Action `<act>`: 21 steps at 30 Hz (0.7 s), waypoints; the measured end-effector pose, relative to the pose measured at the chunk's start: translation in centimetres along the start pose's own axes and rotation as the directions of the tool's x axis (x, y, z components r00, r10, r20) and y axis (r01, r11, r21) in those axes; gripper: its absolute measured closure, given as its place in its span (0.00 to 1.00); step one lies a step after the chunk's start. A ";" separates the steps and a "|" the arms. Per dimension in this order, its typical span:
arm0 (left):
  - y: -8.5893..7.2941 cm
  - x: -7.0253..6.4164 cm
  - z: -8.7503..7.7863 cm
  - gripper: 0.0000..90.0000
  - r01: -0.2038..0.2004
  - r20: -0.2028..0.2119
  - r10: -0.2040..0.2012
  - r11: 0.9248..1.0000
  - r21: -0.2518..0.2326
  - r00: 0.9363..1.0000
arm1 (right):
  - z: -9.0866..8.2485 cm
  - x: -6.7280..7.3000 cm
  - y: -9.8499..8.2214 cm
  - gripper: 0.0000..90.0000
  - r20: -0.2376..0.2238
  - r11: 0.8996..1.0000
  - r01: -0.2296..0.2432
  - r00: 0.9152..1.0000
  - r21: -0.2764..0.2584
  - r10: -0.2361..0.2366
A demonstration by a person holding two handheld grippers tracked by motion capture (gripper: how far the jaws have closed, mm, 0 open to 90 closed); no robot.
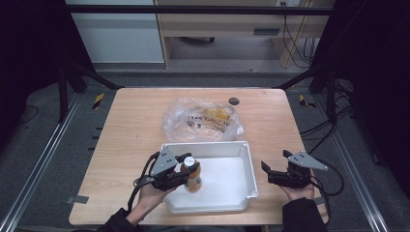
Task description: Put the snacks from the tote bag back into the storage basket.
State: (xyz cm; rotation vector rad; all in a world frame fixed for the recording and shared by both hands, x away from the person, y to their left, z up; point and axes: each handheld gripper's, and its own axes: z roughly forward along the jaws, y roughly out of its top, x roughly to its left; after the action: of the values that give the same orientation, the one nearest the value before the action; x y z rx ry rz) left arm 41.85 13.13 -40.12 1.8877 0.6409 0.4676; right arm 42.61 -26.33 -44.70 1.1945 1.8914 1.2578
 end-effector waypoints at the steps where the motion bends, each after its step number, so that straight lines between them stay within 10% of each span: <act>1: 0.0 0.0 0.0 0.58 0.001 -0.001 -0.001 1.000 0.001 1.000 | 0.0 0.0 0.0 0.09 0.000 1.000 0.000 1.000 0.000 0.000; 21: 0.7 2.0 -4.1 0.38 0.042 -0.038 -0.044 0.997 -0.061 0.998 | -0.2 -0.1 0.0 0.09 0.005 1.000 -0.005 1.000 -0.005 0.005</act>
State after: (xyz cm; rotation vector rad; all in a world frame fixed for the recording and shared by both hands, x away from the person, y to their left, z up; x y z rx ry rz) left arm 41.20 17.10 -37.87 1.8084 0.6849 0.4917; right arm 42.49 -26.51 -44.64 1.1999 1.8815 1.2604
